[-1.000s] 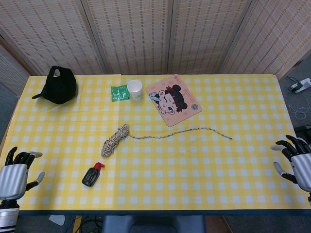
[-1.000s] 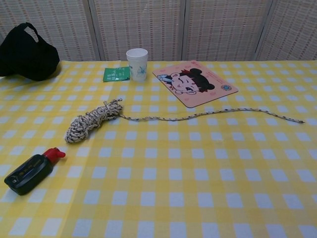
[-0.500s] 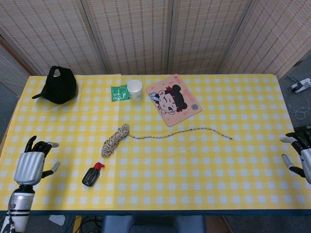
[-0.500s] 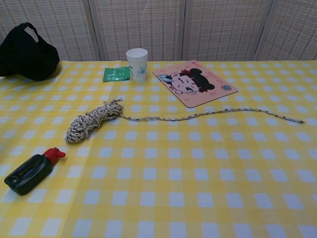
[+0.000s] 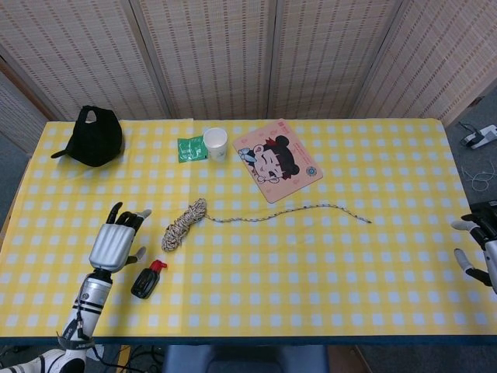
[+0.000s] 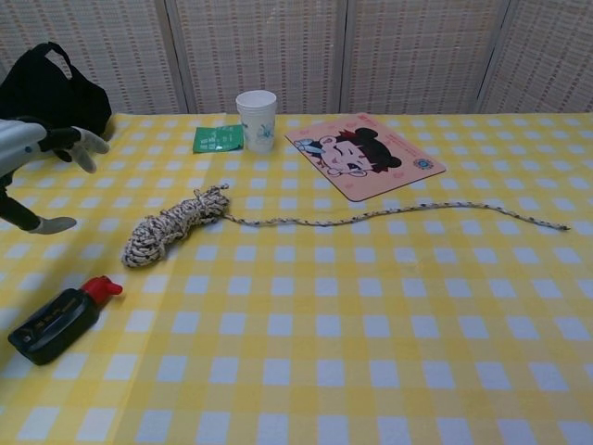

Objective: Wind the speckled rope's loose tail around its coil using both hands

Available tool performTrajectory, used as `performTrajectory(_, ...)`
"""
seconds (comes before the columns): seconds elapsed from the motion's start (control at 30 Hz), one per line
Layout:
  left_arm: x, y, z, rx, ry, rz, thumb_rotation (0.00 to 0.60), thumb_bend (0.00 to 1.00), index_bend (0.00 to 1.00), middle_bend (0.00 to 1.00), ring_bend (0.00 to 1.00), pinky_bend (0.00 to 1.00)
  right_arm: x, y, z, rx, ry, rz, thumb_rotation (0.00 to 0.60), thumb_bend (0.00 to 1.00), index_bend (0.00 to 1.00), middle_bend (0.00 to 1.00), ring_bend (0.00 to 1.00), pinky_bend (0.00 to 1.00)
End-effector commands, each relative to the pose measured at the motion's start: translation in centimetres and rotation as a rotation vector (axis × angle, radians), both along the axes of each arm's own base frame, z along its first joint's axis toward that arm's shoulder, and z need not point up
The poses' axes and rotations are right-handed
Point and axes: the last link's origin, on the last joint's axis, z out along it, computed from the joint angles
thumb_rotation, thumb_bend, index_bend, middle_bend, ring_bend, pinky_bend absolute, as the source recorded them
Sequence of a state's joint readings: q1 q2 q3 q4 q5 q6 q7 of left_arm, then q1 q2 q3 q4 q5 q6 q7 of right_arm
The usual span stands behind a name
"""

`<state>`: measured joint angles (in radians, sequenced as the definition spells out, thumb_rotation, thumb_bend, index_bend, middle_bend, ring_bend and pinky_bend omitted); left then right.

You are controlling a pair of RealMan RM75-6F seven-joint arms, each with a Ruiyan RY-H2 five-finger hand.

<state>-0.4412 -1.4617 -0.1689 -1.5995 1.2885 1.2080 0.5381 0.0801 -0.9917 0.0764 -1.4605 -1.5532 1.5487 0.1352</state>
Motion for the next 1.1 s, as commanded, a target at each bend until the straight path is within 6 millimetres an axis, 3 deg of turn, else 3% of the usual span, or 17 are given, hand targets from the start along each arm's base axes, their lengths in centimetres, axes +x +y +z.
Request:
performTrajectory(0.03,1.0,1.1,-1.5,-0.021,0.016,-0.009,0.600,0.26,0.15,0.24,0.22,0.04,0.0,0.1,0.1,-0.003,-0.001,-0.002,0.600,0.30,0.34,0.29,0.13,0.18)
performTrajectory(0.3,2.7,2.5,-5.2,-0.055,0.083,-0.024,0.600,0.26,0.09,0.19,0.18,0.01,-0.4,0.6,0.5,-0.013,0.000,-0.019,0.600,0.30,0.34,0.29,0.13,0.18)
performTrajectory(0.67,3.2,3.5,-7.8,-0.083,0.109,0.035,0.600,0.26,0.09,0.19,0.19,0.00,-0.8,0.8,0.5,-0.015,-0.004,-0.031,0.600,0.30,0.34,0.29,0.13,0.18)
performTrajectory(0.87,2.3,4.8,-8.2,-0.040,0.194,0.065,0.600,0.26,0.10,0.19,0.19,0.00,-1.0,0.9,0.5,-0.014,-0.004,-0.038,0.600,0.30,0.34,0.29,0.13,0.18)
performTrajectory(1.1,1.0,6.5,-7.0,0.029,0.204,0.117,0.600,0.26,0.13,0.19,0.19,0.00,-1.2,0.9,0.4,-0.015,-0.007,-0.043,0.600,0.30,0.34,0.29,0.13,0.18)
